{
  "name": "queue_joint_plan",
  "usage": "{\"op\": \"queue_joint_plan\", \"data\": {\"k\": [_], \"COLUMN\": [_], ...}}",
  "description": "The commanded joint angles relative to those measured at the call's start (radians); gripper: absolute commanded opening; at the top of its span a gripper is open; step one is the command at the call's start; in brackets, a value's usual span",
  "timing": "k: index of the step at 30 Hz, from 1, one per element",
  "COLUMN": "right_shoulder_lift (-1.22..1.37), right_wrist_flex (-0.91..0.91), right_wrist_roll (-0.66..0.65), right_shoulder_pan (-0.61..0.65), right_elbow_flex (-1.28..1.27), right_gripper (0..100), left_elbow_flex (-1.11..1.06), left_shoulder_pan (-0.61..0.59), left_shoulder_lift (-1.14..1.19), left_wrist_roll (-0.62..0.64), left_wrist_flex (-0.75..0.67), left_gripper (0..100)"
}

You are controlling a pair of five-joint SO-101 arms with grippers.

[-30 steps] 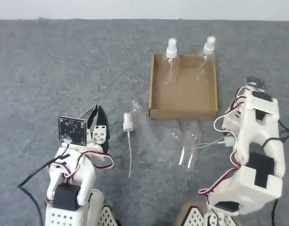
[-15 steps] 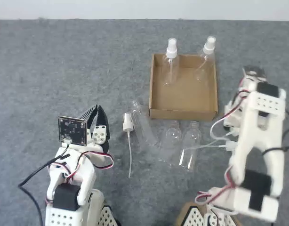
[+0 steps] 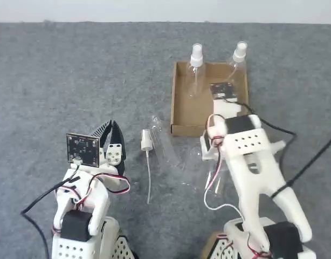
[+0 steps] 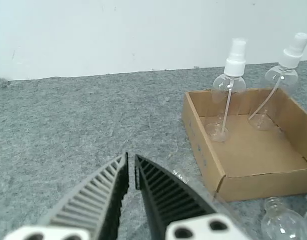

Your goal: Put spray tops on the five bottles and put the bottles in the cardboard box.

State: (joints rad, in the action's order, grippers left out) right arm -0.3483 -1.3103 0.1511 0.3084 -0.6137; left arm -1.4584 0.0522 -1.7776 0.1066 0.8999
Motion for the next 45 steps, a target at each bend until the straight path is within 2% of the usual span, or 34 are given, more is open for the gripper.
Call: {"op": "queue_joint_plan", "data": {"k": [1, 7, 11, 15, 17, 22, 28, 33, 45], "right_shoulder_lift": [0.071, 0.128, 0.130, 0.130, 0.128, 0.117, -0.051, -0.239, -0.272], "right_wrist_flex": [0.039, 0.133, 0.130, 0.134, 0.130, 0.139, 0.119, -0.073, -0.341], "right_wrist_roll": [0.091, 0.106, 0.101, 0.086, 0.034, -0.106, -0.218, -0.367, -0.752], "right_shoulder_pan": [0.019, 0.015, -0.008, -0.082, -0.107, -0.136, -0.142, -0.162, -0.559], "right_elbow_flex": [0.002, -0.057, -0.080, -0.103, -0.107, -0.104, -0.100, -0.015, 0.338], "right_gripper": [33.2, 23.2, 22.8, 22.6, 21.2, 10.4, 11.1, 11.1, 6.6], "left_elbow_flex": [0.005, 0.005, 0.005, 0.005, 0.005, 0.005, 0.005, 0.010, 0.114], "left_shoulder_pan": [0.005, 0.005, 0.005, 0.005, 0.005, 0.005, 0.005, 0.005, 0.005], "left_shoulder_lift": [-0.012, -0.012, -0.012, -0.012, -0.012, -0.012, -0.009, -0.008, -0.005], "left_wrist_roll": [-0.002, -0.002, -0.002, -0.002, -0.002, -0.002, 0.000, 0.000, -0.003], "left_wrist_flex": [-0.028, -0.028, -0.028, -0.028, -0.028, -0.028, -0.028, -0.026, 0.066], "left_gripper": [1, 1, 1, 1, 1, 1, 1, 1, 1]}}
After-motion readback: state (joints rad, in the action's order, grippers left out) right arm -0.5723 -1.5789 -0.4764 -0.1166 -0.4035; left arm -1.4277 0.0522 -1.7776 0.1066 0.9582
